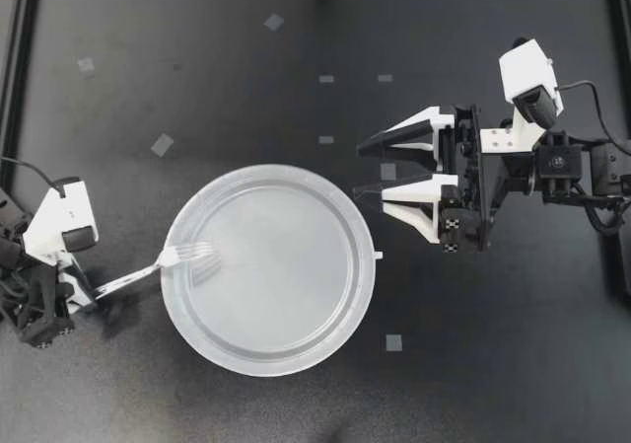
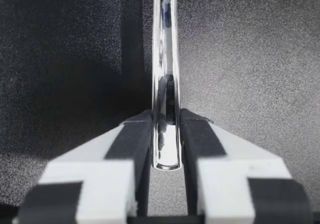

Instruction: Pick up the fork and place it on the plate.

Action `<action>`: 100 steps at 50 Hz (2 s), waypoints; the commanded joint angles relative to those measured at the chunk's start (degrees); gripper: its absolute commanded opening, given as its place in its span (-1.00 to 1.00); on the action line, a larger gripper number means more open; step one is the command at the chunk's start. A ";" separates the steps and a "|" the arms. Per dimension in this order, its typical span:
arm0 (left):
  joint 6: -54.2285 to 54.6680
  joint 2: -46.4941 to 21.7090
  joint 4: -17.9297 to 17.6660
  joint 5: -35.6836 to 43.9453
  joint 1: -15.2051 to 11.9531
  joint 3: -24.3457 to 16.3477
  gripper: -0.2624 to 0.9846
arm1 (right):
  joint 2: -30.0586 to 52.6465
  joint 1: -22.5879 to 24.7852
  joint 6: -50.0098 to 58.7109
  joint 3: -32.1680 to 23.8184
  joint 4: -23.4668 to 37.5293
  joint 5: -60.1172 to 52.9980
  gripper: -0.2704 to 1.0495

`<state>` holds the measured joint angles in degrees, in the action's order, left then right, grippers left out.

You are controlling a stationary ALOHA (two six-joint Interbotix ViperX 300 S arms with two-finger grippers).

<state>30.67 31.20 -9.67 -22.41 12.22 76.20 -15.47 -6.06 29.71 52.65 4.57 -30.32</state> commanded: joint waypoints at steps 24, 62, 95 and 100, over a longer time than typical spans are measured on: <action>1.14 0.18 -1.49 -3.60 0.18 -1.05 -0.41 | -0.44 -0.26 0.09 -1.41 -0.09 -1.14 0.60; 0.70 0.35 -1.32 -4.04 0.18 -2.99 0.52 | -0.44 -0.26 0.00 -1.41 -0.09 -1.14 0.60; -12.48 11.69 20.74 26.98 -5.98 -21.62 0.50 | -3.60 -0.26 -1.76 -4.57 6.15 0.00 0.15; -16.17 10.20 20.65 36.83 -8.88 -20.39 0.49 | -5.45 -0.26 -3.34 -4.22 6.15 0.00 -0.05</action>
<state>17.75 42.98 10.63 2.81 6.68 55.46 -17.31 -6.06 28.13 49.48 10.55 -29.79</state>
